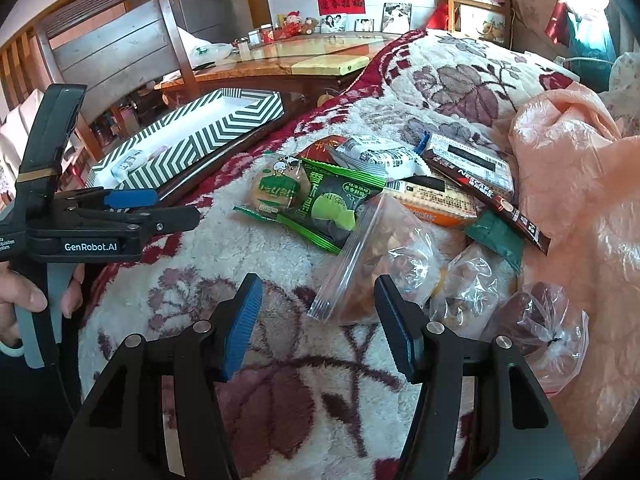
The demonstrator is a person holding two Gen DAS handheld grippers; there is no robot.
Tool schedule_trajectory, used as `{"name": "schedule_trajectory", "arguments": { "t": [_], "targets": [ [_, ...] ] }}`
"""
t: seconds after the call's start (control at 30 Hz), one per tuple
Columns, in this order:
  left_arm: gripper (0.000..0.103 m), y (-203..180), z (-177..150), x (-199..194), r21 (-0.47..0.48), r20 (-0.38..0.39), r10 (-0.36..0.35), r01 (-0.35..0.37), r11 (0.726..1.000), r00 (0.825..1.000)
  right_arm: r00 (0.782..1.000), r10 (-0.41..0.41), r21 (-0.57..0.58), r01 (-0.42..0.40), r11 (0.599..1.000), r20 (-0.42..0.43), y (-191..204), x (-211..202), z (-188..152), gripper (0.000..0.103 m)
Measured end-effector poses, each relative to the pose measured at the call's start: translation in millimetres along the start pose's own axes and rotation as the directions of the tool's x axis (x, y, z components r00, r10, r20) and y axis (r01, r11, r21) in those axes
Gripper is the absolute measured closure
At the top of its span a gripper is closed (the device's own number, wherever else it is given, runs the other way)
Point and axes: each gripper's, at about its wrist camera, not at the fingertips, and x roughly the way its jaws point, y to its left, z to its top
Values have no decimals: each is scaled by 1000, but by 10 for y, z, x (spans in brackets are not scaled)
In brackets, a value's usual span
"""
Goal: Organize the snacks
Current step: 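Grasp the round cookie packet with the left gripper while the right grasps the green snack packet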
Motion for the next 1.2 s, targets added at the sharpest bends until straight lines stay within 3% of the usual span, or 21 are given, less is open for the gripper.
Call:
{"name": "schedule_trajectory", "arguments": {
  "t": [0.33, 0.57, 0.63, 0.73, 0.93, 1.13, 1.2],
  "targets": [
    [15, -15, 0, 17, 3, -6, 0, 0, 1000, 1000, 999, 47, 49, -47, 998, -6, -3, 52, 3, 44],
    [15, 0, 14, 28, -14, -9, -2, 2, 1000, 1000, 979, 204, 142, -203, 969, 6, 76, 167, 79, 44],
    [15, 10, 9, 27, -17, -10, -3, 3, 1000, 1000, 976, 217, 159, -213, 964, -9, 78, 243, 91, 44],
    [15, 11, 20, 32, -21, -13, -4, 3, 1000, 1000, 983, 175, 187, -162, 969, -51, 12, 348, 91, 44],
    [15, -16, 69, 51, -27, -15, -19, 19, 999, 1000, 996, 83, 227, -71, 971, -43, -206, 325, 114, 44],
    [15, -63, 238, 93, -30, -5, -46, 46, 998, 999, 996, 86, 247, -80, 966, -16, -198, 303, 242, 44],
    [15, -96, 298, 132, -27, -11, -62, 62, 998, 998, 996, 85, 255, -81, 964, -4, -184, 302, 306, 39]
  ]
}}
